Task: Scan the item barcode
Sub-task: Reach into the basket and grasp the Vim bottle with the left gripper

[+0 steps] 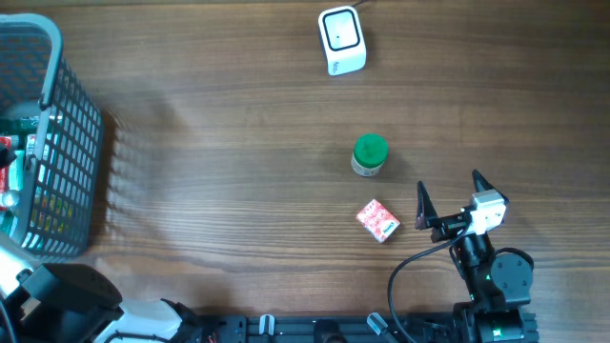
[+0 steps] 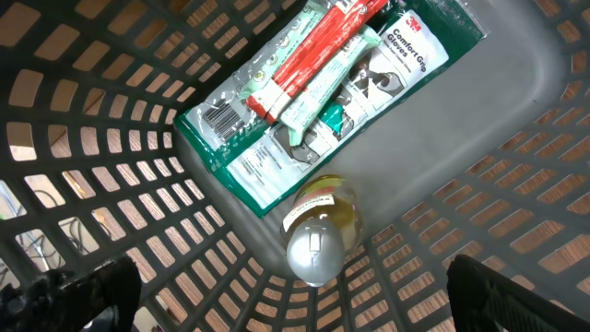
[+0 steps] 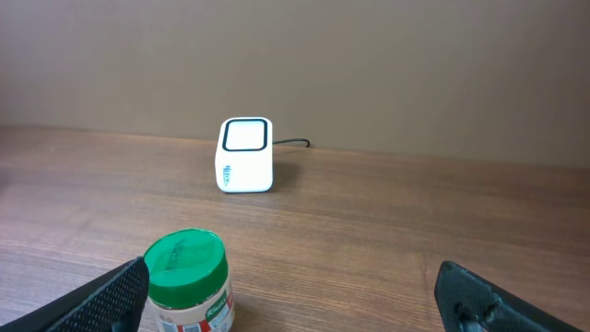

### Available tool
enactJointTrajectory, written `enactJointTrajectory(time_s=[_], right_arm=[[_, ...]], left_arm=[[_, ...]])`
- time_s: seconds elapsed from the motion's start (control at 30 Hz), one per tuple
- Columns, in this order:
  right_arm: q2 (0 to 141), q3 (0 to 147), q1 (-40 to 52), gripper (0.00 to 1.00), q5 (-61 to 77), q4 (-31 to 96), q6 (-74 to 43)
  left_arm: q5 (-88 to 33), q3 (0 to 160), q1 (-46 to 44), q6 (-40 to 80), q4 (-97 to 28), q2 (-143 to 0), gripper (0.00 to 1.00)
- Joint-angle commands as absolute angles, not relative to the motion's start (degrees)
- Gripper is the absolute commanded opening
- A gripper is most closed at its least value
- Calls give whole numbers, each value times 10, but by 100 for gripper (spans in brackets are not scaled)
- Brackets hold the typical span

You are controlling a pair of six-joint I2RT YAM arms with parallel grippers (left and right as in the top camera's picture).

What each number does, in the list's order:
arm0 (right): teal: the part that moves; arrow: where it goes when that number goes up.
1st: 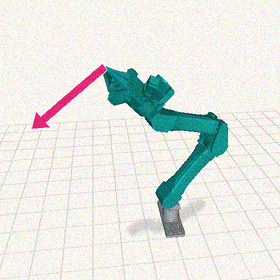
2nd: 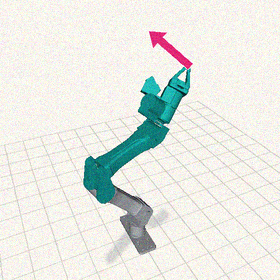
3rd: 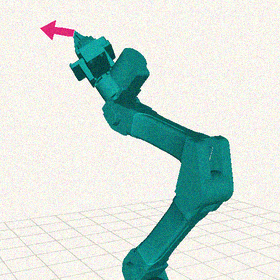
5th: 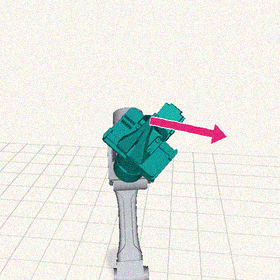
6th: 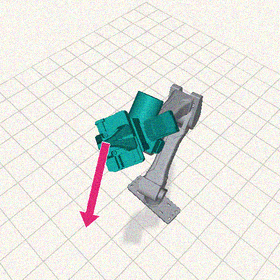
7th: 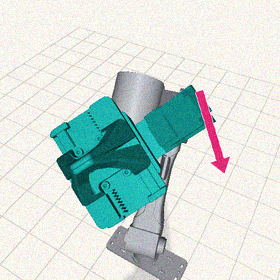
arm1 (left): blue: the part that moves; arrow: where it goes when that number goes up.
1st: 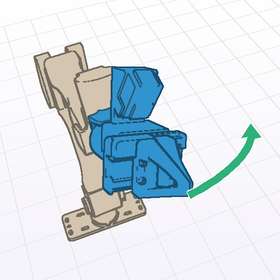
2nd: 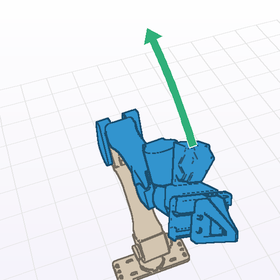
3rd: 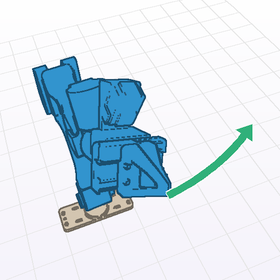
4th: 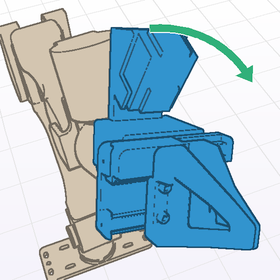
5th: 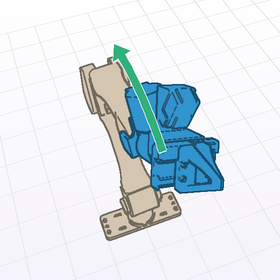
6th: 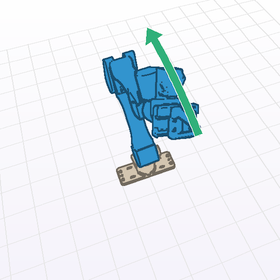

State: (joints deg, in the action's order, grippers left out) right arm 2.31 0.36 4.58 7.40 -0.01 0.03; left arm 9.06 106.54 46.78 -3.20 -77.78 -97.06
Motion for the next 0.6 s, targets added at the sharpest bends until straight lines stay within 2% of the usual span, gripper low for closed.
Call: enactJointTrajectory(time_s=[0.0, 0.07, 0.13, 0.23, 0.33, 0.4, 0.5, 0.57], right_arm=[[20, 4, 46, 99, 69, -3, 0], [21, 4, 46, 100, 69, -4, 0], [21, 4, 46, 100, 69, -4, 0], [20, 4, 46, 100, 69, -3, 0], [21, 4, 46, 100, 69, -3, 0], [21, 4, 46, 100, 69, -3, 0], [21, 4, 46, 100, 69, -3, -1], [21, 4, 46, 100, 69, -3, 0]], left_arm=[[84, 1068, 471, -43, -776, -966, 100], [84, 1068, 471, -43, -776, -966, 100], [2, 1068, 471, -28, -762, -966, 100], [-20, 1068, 471, -28, -735, -966, 100], [-19, 1068, 471, -118, -738, -966, 100], [20, 1068, 472, -225, -763, -966, 100], [100, 1068, 472, -237, -745, -966, 100], [99, 1068, 471, -237, -736, -965, 100]])
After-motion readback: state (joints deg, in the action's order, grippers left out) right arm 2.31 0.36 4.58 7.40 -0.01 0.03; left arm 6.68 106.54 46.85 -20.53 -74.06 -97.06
